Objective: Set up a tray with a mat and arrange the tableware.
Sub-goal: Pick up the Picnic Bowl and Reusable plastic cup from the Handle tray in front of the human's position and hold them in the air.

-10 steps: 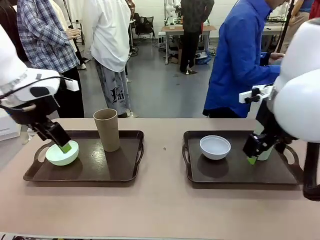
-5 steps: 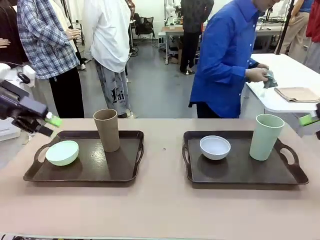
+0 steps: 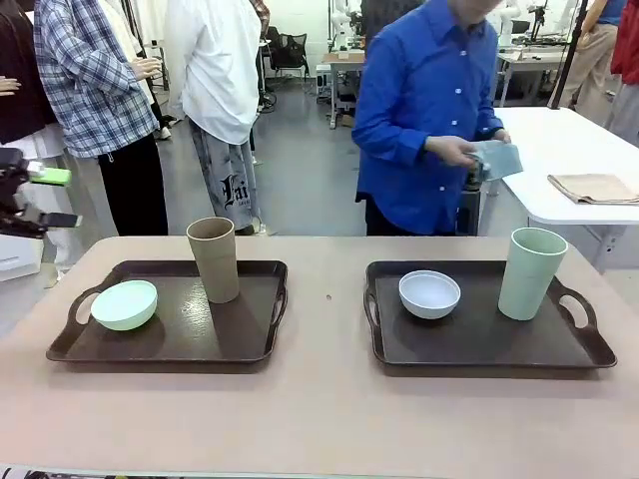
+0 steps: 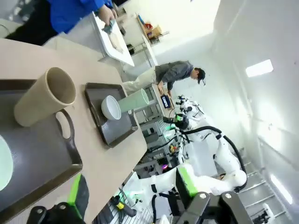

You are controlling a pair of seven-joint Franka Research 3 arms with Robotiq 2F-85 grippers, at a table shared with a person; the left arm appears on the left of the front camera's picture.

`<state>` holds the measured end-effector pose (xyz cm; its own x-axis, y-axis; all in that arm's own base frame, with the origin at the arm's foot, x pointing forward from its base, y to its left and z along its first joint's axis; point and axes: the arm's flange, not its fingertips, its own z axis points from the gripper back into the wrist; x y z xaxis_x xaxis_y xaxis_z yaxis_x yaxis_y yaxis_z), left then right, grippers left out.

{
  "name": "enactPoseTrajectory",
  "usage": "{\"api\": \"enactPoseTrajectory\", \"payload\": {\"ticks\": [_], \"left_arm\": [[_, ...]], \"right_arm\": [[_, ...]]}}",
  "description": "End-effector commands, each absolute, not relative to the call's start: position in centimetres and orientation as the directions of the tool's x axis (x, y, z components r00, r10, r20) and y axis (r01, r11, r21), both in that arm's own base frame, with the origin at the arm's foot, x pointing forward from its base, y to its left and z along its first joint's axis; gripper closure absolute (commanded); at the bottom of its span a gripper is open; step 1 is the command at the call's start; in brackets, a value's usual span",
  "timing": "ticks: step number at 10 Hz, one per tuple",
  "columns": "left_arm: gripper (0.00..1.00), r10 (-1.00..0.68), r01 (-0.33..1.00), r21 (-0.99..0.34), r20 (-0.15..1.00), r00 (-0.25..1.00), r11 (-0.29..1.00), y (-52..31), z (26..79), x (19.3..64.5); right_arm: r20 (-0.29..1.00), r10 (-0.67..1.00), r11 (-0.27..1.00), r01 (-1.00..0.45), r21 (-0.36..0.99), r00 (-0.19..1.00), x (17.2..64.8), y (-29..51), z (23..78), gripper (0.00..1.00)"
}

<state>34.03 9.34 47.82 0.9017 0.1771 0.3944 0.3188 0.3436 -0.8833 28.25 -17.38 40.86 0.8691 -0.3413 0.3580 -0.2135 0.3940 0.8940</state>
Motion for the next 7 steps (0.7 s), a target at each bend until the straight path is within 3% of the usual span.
{"api": "enactPoseTrajectory", "payload": {"ticks": [1, 3, 7], "left_arm": [[0.0, 0.112, 0.284, -0.869, 0.355, 0.928, 0.404, 9.8, 47.3, 33.7], [0.0, 0.053, 0.237, -0.851, 0.295, 0.954, 0.468, 10.5, 47.3, 33.9], [0.0, -0.002, 0.259, -0.813, 0.302, 0.953, 0.522, 9.4, 48.9, 33.9]], "right_arm": [[0.347, -0.313, 0.375, -0.22, 0.9, 0.884, 26.1, -14.3, 37.6, 0.0], [0.357, -0.282, 0.388, -0.234, 0.891, 0.89, 26.8, -13.3, 38.0, 0.0], [0.356, -0.196, 0.459, -0.235, 0.857, 0.914, 26.3, -13.2, 40.2, 0.0]]}}
